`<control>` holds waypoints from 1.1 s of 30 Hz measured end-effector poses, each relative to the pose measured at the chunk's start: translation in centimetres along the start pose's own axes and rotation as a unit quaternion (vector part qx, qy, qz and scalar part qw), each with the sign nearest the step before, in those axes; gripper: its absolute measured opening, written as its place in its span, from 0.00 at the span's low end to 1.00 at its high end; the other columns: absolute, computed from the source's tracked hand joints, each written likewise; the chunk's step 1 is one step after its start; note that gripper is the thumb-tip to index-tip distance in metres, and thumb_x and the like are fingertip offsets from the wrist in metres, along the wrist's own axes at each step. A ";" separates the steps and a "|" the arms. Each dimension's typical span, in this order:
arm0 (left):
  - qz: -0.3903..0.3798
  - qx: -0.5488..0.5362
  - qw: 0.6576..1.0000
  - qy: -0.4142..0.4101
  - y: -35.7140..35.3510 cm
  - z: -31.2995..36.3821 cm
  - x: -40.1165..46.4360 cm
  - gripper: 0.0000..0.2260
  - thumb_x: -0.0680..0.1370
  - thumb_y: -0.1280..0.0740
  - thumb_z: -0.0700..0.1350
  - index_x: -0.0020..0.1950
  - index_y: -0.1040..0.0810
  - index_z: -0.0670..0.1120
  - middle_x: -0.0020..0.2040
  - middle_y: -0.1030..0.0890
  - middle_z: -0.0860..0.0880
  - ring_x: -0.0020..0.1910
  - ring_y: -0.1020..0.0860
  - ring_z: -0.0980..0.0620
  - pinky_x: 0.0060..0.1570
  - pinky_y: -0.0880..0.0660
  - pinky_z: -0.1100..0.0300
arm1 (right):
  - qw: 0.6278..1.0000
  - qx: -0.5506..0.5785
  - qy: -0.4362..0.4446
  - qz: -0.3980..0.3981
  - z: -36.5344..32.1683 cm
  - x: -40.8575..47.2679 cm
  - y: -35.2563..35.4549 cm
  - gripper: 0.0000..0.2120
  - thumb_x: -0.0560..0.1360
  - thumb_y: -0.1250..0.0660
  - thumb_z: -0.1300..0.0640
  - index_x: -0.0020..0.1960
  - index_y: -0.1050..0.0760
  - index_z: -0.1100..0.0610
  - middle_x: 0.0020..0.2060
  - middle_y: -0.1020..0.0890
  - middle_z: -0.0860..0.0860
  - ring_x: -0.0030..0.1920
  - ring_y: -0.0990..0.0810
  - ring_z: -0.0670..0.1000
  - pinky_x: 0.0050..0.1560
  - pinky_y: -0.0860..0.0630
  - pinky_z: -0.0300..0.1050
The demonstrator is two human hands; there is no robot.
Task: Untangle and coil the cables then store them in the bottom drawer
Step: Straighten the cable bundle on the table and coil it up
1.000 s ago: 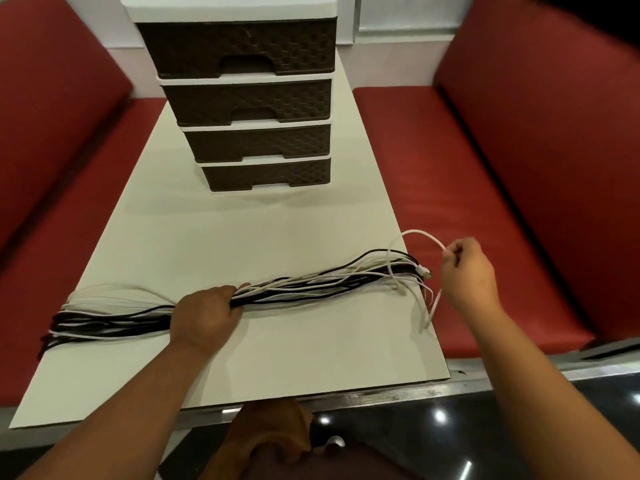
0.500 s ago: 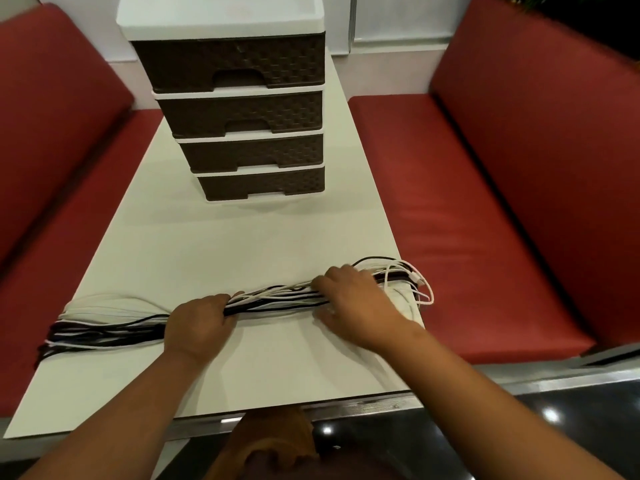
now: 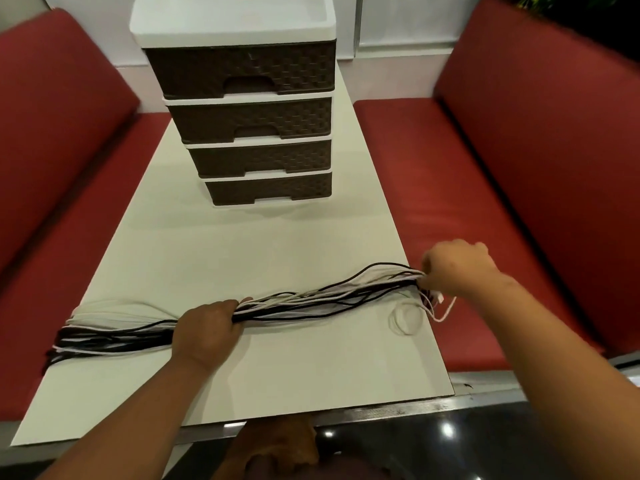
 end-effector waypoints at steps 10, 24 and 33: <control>0.010 -0.007 1.000 -0.006 0.2 0.0 -0.1 0.01 0.69 0.28 0.43 0.39 0.19 0.47 0.30 0.19 0.46 0.28 0.21 0.40 0.28 0.30 0.59 | 0.958 0.264 -0.009 0.113 1.0 -0.7 0.5 0.12 0.75 0.35 0.50 0.38 0.33 0.54 0.30 0.26 0.51 0.37 0.25 0.60 0.33 0.36 0.48; 0.008 -0.027 0.999 -0.017 0.0 0.0 -0.1 0.13 0.69 0.40 0.50 0.42 0.18 0.46 0.34 0.18 0.46 0.33 0.20 0.40 0.32 0.28 0.56 | 0.984 0.158 -0.006 -0.080 1.2 -0.9 -3.6 0.32 0.70 0.29 0.47 0.72 0.35 0.50 0.65 0.28 0.55 0.65 0.28 0.59 0.64 0.29 0.54; 0.000 -0.036 0.999 -0.001 -0.5 -0.5 -0.1 0.18 0.73 0.44 0.55 0.46 0.18 0.48 0.38 0.17 0.48 0.38 0.19 0.41 0.35 0.25 0.54 | 0.935 0.188 0.302 0.018 -20.5 -4.5 1.1 0.19 0.74 0.33 0.48 0.64 0.29 0.48 0.57 0.23 0.50 0.57 0.26 0.53 0.56 0.29 0.50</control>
Point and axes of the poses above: each hand's wrist, its own x-axis towards the middle knuckle, its own y-axis out of the back of the hand, z = x × y, the point moved 9 cm from there along x, towards the middle knuckle
